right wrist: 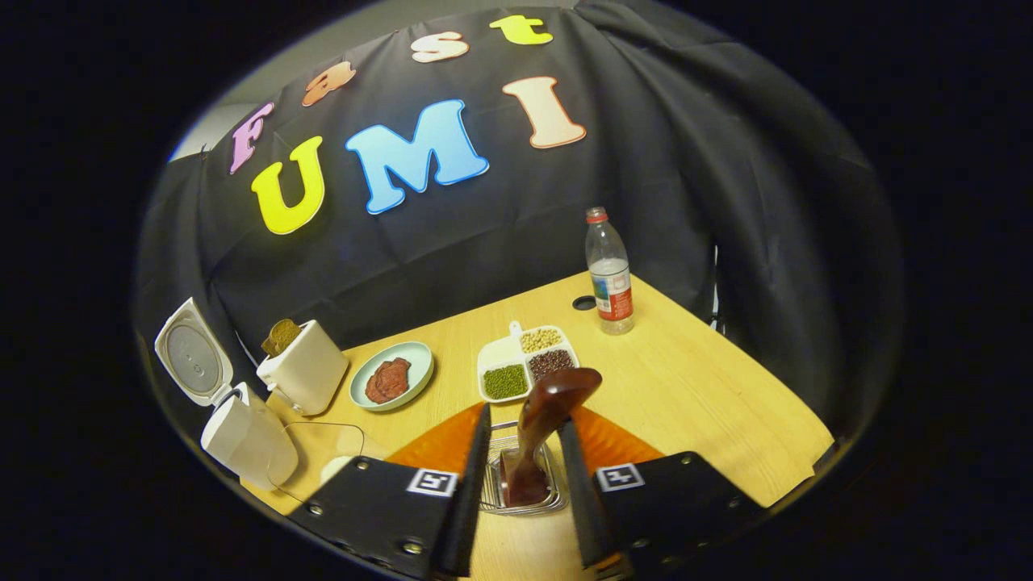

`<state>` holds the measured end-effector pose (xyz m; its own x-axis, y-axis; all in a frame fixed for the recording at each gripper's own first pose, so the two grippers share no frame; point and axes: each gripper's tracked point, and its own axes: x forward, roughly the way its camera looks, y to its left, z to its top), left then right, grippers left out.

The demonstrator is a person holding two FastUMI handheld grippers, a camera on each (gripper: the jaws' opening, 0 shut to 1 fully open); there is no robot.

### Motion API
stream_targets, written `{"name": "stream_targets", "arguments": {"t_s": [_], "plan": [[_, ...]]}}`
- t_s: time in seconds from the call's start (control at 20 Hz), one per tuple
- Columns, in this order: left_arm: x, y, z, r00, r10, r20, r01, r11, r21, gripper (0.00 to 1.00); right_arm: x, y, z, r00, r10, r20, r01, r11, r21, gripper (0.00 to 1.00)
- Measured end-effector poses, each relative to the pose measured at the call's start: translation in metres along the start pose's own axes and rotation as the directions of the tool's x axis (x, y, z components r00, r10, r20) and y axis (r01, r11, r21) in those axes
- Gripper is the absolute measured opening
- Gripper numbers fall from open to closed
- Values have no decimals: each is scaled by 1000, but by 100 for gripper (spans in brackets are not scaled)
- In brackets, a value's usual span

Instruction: Close the left gripper, press the button to open the rice cooker; take a wooden spoon from the chopstick holder with the right hand, scoop a spoonful of rice and pour it into the rice cooker, then put the wooden spoon back into the chopstick holder.

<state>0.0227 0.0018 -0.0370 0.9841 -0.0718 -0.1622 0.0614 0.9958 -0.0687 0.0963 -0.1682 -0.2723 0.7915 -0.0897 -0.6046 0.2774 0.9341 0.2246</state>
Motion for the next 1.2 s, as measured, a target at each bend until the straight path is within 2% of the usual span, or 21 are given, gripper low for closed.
{"name": "stream_targets", "arguments": {"t_s": [0.05,0.1,0.15,0.2,0.25,0.45,0.5,0.6,0.7,0.75,0.85,0.95,1.0,1.1,1.2], "plan": [[2,0,0,1000,-1,4,1,1000,-3,92,-4,-5,6,1000,-16,15,16,1000,-20,68],[3,0,0,1000,-5,5,5,1000,-7,95,-8,-9,11,999,-31,33,33,999,-40,75],[4,-1,-1,1000,-9,7,9,1000,-13,95,-13,-13,20,997,-46,60,50,997,-59,85],[5,-2,0,1000,-14,8,14,1000,-18,95,-20,-16,30,994,-64,90,71,994,-78,90],[7,-2,-2,1000,-18,7,18,1000,-23,92,-27,-17,40,990,-74,117,85,992,-96,98],[18,3,-4,1000,-17,3,17,999,-29,92,-63,-3,73,980,-50,191,79,985,-151,98],[22,6,-5,1000,-12,4,12,999,-30,99,-72,3,82,977,-38,209,71,985,-155,98],[28,13,-4,1000,-3,3,4,999,-34,92,-85,14,90,970,-15,242,55,986,-158,98],[37,21,-7,1000,7,-4,-7,999,-39,92,-101,26,101,964,9,267,35,986,-162,98],[42,26,-7,1000,11,-7,-11,999,-42,95,-108,33,106,961,24,277,23,986,-165,98],[53,37,-6,1000,25,-11,-25,999,-46,92,-124,47,113,953,52,299,0,985,-171,98],[68,51,-1,999,43,-5,-43,998,-39,96,-136,61,118,945,82,316,-25,984,-178,98],[76,59,1,998,55,-6,-56,998,-27,99,-143,64,120,942,86,324,-27,983,-181,98],[94,78,7,996,85,-7,-85,996,3,92,-154,70,126,933,85,349,-20,982,-188,98],[115,95,13,995,103,-5,-103,995,9,95,-163,76,129,924,83,373,-10,981,-194,98]]}}
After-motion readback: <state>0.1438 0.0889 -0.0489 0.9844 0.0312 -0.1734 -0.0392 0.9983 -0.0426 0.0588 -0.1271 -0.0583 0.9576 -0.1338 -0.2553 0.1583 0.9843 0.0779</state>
